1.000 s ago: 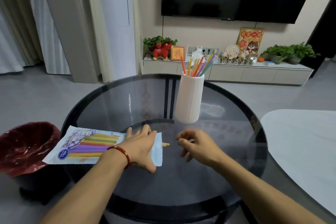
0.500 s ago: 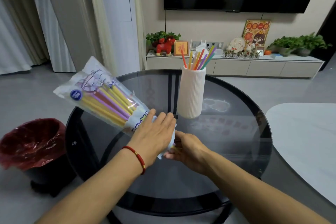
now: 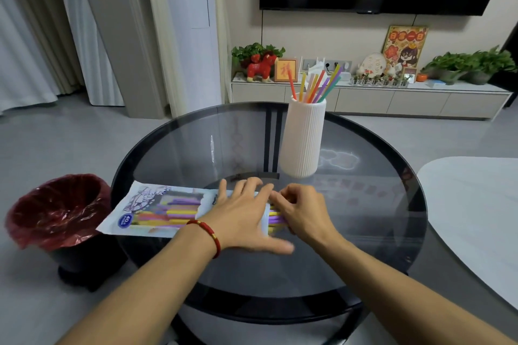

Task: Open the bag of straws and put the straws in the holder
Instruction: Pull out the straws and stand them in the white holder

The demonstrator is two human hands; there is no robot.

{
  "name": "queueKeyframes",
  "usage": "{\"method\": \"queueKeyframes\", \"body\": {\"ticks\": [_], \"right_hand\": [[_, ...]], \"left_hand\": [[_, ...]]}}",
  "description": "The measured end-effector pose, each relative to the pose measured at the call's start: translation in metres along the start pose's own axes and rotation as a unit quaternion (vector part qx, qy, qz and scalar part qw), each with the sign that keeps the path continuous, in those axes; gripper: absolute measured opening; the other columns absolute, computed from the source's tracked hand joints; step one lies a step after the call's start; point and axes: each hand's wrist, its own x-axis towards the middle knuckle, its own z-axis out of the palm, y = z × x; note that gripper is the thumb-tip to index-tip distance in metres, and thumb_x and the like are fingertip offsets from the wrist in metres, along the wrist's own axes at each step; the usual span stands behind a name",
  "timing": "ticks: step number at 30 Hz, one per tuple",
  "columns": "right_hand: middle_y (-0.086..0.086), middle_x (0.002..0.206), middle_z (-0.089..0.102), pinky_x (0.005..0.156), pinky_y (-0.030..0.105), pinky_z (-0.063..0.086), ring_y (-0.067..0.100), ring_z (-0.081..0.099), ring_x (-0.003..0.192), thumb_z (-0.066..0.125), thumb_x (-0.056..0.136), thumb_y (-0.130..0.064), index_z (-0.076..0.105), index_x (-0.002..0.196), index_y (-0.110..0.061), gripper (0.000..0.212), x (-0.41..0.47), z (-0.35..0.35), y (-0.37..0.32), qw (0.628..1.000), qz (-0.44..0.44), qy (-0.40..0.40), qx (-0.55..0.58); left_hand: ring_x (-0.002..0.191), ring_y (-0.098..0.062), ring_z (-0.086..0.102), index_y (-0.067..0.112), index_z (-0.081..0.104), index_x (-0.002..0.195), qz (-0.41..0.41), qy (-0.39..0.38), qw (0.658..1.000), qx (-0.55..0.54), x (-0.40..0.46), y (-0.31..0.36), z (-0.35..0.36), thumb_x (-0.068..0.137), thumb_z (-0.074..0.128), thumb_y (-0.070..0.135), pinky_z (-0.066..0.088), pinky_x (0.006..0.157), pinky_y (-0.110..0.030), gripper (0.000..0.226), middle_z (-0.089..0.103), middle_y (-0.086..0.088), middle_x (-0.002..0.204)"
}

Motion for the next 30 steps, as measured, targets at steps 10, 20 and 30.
{"method": "queueKeyframes", "body": {"ticks": [10, 20, 30], "right_hand": [[0.001, 0.056, 0.065, 0.051, 0.024, 0.042, 0.01, 0.051, 0.048, 0.075, 0.094, -0.039, 0.076, 0.074, -0.01, 0.035, 0.016, -0.028, 0.015, 0.997, -0.045, 0.007, -0.069], [0.006, 0.054, 0.065, 0.038, 0.023, 0.04, 0.019, 0.049, 0.044, 0.083, 0.087, -0.025, 0.077, 0.065, -0.007, 0.029, 0.031, -0.093, 0.029, 0.965, 0.093, 0.1, 0.224], [0.004, 0.082, 0.056, 0.054, 0.023, 0.041, 0.015, 0.051, 0.067, 0.076, 0.067, -0.071, 0.069, 0.114, -0.007, 0.08, 0.018, -0.075, 0.004, 0.854, 0.123, -0.078, 0.5]], "left_hand": [[0.123, -0.017, 0.039, 0.039, 0.04, 0.143, -0.021, 0.003, 0.997, -0.071, 0.014, -0.014, 0.01, 0.086, 0.057, 0.053, 0.022, 0.112, -0.061, 0.06, 0.043, 0.007, 0.126], [0.119, -0.02, 0.04, 0.025, 0.049, 0.127, -0.046, -0.014, 0.999, -0.021, 0.018, -0.018, 0.015, 0.092, 0.042, 0.052, 0.018, 0.112, -0.068, 0.044, 0.038, 0.001, 0.123], [0.094, -0.021, 0.039, 0.021, 0.047, 0.107, -0.051, 0.051, 0.997, 0.0, 0.024, -0.008, 0.018, 0.105, 0.022, 0.041, 0.037, 0.097, -0.052, 0.032, 0.035, 0.0, 0.105]]}}
